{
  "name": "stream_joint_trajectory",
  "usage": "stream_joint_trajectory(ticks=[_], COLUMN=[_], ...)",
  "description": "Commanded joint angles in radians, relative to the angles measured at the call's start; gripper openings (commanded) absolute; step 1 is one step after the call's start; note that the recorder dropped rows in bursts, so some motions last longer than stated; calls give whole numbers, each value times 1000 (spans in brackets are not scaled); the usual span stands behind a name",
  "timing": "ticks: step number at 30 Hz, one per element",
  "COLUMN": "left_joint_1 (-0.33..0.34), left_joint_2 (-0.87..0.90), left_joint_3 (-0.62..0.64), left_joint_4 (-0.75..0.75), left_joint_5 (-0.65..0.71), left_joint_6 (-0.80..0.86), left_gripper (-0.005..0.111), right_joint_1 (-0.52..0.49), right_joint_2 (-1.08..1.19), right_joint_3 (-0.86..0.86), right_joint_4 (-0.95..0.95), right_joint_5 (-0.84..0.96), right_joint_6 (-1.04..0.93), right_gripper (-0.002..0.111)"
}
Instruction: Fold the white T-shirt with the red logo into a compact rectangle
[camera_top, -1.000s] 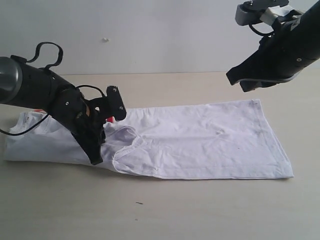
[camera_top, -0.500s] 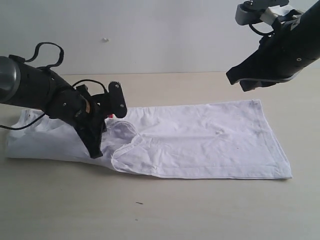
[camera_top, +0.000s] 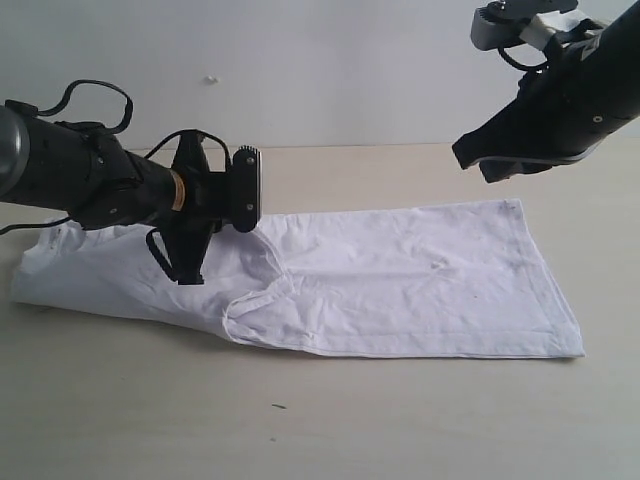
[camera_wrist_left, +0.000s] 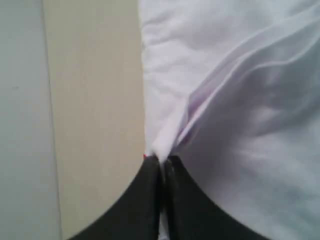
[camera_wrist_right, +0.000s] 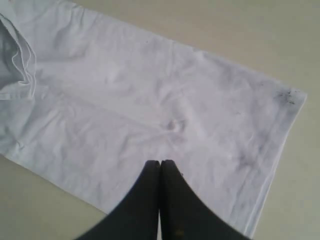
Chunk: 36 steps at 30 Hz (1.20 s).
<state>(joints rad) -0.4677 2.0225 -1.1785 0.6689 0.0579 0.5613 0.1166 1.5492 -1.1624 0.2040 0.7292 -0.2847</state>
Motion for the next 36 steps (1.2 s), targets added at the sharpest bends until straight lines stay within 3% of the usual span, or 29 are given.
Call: stream_joint_trajectory(ticks=[1,4,8,16,22,27,36], left_joint_1=[4,8,17,51,112,174,254], left_joint_2=[-7,-7,-7,-9,-41,-113,-65], left_joint_3=[1,1,1,1,1,1,1], left_joint_4=[-7,-12,-35,-176,-181,-192,-365], left_joint_5=[-80,-115,-114,64,145,134,390], left_joint_6=[-23,-23,-23,-33,-333,-475,-449], left_gripper=[16,26,27,27,28,39,46], right_joint_1=[-1,-1,-1,-1,-1,-1,-1], right_joint_2=[-10,-10,-10,-10,-10,-10,-10], right_joint_3=[-1,-1,-1,-1,-1,-1,-1], right_joint_4=[6,6,6,6,6,6,6], right_joint_5=[-13,-17,-17,-17,-12,-6,7], right_joint_6=[-2,-2,-2,-2,-2,-2,-2], right_gripper=[0,0,0,0,0,0,0])
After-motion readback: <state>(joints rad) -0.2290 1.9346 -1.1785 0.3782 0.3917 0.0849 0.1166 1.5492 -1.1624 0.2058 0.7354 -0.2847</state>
